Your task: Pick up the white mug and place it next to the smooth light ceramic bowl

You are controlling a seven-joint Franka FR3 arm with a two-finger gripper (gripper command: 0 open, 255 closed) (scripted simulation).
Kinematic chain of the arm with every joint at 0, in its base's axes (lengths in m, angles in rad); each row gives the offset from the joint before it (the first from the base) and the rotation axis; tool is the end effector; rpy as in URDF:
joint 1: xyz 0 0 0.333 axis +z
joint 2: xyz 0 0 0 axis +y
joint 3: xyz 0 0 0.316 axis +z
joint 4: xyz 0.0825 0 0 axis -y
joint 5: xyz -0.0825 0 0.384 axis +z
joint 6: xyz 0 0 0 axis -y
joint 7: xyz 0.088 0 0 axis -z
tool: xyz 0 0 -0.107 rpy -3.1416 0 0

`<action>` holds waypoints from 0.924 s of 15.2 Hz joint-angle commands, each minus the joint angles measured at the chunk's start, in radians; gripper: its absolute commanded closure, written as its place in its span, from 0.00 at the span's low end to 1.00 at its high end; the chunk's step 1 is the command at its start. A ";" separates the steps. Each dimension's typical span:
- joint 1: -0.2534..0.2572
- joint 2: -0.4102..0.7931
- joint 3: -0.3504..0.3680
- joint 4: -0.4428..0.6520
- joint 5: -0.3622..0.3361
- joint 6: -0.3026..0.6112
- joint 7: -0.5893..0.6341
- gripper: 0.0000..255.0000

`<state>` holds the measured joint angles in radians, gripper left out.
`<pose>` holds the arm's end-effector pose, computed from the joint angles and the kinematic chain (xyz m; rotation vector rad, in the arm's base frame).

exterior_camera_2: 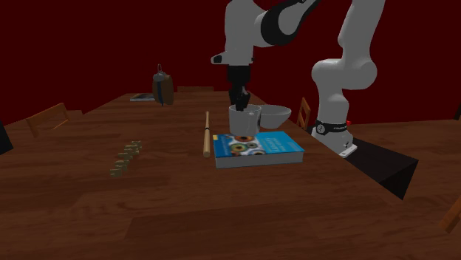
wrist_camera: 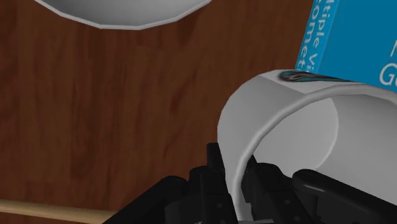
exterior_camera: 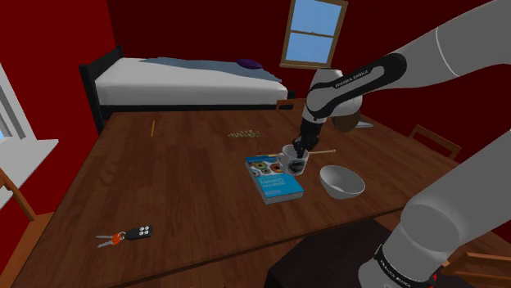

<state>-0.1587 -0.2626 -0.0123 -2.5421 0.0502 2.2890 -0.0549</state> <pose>0.4258 -0.0723 0.3661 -3.0931 0.2302 -0.0217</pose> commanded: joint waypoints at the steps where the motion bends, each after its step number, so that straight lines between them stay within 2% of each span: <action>1: 0.004 0.006 0.003 -0.011 0.002 0.006 -0.002 1.00; 7: 0.005 0.006 0.001 -0.011 0.001 0.006 -0.001 1.00; 8: 0.006 0.006 0.001 -0.015 0.002 0.010 -0.001 0.00; 13: 0.005 0.006 0.001 -0.011 0.001 0.006 -0.001 0.00; 14: 0.004 -0.016 0.000 0.006 -0.001 -0.033 0.000 0.00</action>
<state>-0.1539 -0.2650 -0.0116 -2.5449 0.0506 2.2794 -0.0553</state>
